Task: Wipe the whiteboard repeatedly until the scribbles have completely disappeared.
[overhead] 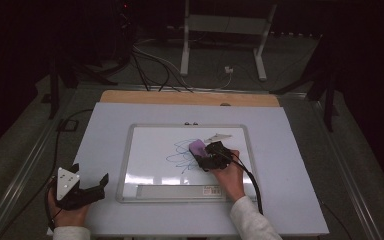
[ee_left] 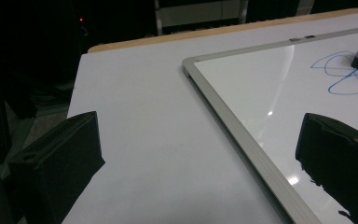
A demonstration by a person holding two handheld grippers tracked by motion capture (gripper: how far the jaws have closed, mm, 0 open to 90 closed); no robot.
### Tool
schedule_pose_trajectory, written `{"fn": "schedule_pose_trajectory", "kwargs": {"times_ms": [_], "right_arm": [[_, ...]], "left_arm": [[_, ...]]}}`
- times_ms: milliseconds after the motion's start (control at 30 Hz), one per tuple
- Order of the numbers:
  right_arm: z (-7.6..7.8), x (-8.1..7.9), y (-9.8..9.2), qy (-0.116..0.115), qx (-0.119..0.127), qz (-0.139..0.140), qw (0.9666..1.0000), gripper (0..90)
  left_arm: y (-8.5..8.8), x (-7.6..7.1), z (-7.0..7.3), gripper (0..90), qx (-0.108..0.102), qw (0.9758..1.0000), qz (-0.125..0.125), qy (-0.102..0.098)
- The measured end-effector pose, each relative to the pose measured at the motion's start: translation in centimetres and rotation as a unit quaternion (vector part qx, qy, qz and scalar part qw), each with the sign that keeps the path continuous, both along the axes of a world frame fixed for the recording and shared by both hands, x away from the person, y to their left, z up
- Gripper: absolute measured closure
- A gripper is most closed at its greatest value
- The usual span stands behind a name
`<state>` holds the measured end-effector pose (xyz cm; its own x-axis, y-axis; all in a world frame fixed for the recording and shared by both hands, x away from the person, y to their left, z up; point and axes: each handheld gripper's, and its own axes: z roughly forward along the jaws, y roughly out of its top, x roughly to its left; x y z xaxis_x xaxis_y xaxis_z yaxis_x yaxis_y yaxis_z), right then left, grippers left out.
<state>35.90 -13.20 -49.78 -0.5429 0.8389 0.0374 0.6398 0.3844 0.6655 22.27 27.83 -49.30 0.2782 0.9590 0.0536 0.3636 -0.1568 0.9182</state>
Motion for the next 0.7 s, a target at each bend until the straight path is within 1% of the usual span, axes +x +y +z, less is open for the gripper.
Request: {"fn": "schedule_pose_trajectory", "kwargs": {"times_ms": [33, 67, 100, 133, 200, 233, 267, 367, 433, 467, 500, 533, 567, 600, 633, 667, 700], "right_arm": [[0.0, 0.5, -0.5, -0.009, -0.012, -0.020, 0.9997, 41.1], [0.0, 0.7, -0.8, -0.008, -0.010, -0.030, 0.9995, 41.1], [0.0, 0.7, -0.8, -0.008, -0.010, -0.030, 0.9995, 41.1], [0.0, 0.9, -1.2, 0.002, 0.003, -0.040, 0.9992, 41.1], [0.0, 0.8, -1.1, 0.000, 0.002, -0.040, 0.9992, 41.1], [0.0, 0.4, -0.8, 0.006, 0.008, -0.026, 0.9996, 41.1], [0.0, 0.4, -0.8, 0.006, 0.008, -0.026, 0.9996, 41.1], [0.0, -0.4, 0.3, 0.003, 0.006, 0.004, 1.0000, 41.1], [0.0, -0.4, 0.3, 0.000, 0.004, 0.006, 1.0000, 41.1], [0.0, -0.1, -0.1, -0.010, -0.008, -0.006, 0.9999, 41.1], [0.0, -0.1, -0.1, -0.010, -0.008, -0.006, 0.9999, 41.1], [0.0, 0.1, -0.4, -0.019, -0.021, -0.016, 0.9995, 41.1], [0.0, 0.4, -0.8, -0.023, -0.028, -0.027, 0.9990, 41.1], [0.1, 0.8, -1.6, -0.018, -0.026, -0.043, 0.9986, 41.1], [0.1, 0.8, -1.6, -0.018, -0.026, -0.043, 0.9986, 41.1], [0.1, 0.8, -1.8, -0.013, -0.019, -0.046, 0.9987, 41.1], [0.0, 0.7, -1.7, -0.016, -0.020, -0.046, 0.9986, 41.1]], "left_arm": [[0.0, 0.0, 0.0, 1.3, 0.000, 1.0000, 0.001, 0.000], [0.1, 0.0, 0.0, 1.3, 0.000, 1.0000, 0.001, 0.000], [0.1, 0.0, 0.0, 1.3, 0.000, 1.0000, 0.001, 0.000], [0.1, 0.0, 0.0, 1.3, 0.000, 1.0000, 0.000, 0.000], [0.0, 0.1, -0.1, 1.2, 0.000, 1.0000, -0.001, 0.001], [0.0, 0.1, -0.1, 1.3, 0.002, 1.0000, -0.001, 0.002], [-0.1, 0.1, -0.1, 1.3, 0.003, 1.0000, -0.002, 0.002], [-0.1, 0.1, 0.0, 1.3, 0.002, 1.0000, -0.002, 0.000], [-0.1, 0.0, 0.0, 1.2, 0.000, 1.0000, 0.000, -0.001], [0.0, 0.0, 0.0, 1.3, 0.001, 1.0000, 0.000, 0.000], [0.0, 0.0, 0.0, 1.3, 0.000, 1.0000, 0.002, 0.000], [0.1, 0.0, 0.0, 1.3, 0.000, 1.0000, 0.002, 0.000], [0.1, 0.0, 0.0, 1.3, -0.001, 1.0000, 0.002, 0.000], [0.1, 0.0, 0.0, 1.3, 0.000, 1.0000, 0.001, 0.000], [0.0, 0.1, -0.1, 1.3, -0.001, 1.0000, 0.001, 0.000], [0.0, 0.1, -0.1, 1.3, 0.000, 1.0000, 0.000, 0.001], [-0.1, 0.1, -0.1, 1.3, 0.001, 1.0000, -0.001, 0.001]]}}
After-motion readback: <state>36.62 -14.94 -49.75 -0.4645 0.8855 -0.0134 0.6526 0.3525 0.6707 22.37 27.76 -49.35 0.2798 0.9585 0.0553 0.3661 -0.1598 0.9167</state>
